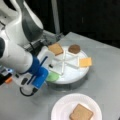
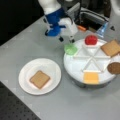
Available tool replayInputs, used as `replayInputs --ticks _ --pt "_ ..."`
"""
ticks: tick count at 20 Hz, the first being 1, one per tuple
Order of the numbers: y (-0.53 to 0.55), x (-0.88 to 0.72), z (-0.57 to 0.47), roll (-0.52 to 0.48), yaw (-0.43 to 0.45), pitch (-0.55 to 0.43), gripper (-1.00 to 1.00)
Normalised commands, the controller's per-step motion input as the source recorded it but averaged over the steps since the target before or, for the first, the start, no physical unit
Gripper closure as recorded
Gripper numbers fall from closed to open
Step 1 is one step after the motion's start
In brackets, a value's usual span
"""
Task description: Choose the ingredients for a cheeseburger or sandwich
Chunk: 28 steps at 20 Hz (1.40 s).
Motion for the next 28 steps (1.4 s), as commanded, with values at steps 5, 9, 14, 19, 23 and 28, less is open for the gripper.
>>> replayInputs --ticks 5,9,14,19,23,28 --pt "-0.22 0.27 -0.08 0.533 0.088 0.012 -1.00" --pt "-0.27 0.26 -0.08 0.482 0.146 0.035 -1.00" --pt "-0.30 0.28 -0.03 0.393 0.182 0.059 -1.00" --pt "-0.28 0.28 -0.03 0.372 0.163 0.031 -1.00" --pt "-0.26 0.24 -0.06 0.452 0.167 0.016 -1.00" --pt "-0.29 0.23 -0.08 0.484 0.144 0.034 -1.00"
